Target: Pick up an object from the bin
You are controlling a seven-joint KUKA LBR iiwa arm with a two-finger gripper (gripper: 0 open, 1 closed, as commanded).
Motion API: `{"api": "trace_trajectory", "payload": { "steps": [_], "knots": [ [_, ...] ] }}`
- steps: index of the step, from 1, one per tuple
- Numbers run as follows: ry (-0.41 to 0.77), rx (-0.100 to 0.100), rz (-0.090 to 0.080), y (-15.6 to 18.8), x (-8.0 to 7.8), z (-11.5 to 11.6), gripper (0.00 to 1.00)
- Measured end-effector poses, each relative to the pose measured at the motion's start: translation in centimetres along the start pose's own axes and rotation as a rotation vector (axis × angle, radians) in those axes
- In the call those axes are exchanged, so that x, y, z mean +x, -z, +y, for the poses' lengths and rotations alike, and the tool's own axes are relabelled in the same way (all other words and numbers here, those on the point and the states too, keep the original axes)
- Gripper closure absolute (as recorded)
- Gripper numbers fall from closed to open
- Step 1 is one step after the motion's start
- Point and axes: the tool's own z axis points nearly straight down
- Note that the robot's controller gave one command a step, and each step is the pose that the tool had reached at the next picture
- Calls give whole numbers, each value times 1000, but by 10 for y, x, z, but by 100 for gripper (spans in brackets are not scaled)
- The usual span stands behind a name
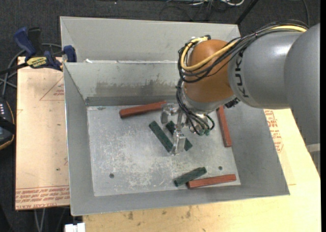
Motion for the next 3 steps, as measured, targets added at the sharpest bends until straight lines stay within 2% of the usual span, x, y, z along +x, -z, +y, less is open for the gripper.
{"api": "trace_trajectory", "payload": {
  "steps": [1,2,3],
  "knots": [
    [-222,-4,-9,-29,24,-17,0],
    [-225,0,-12,-4,-10,-74,0],
    [217,-2,-9,-25,-45,-31,0]
  ]
}}
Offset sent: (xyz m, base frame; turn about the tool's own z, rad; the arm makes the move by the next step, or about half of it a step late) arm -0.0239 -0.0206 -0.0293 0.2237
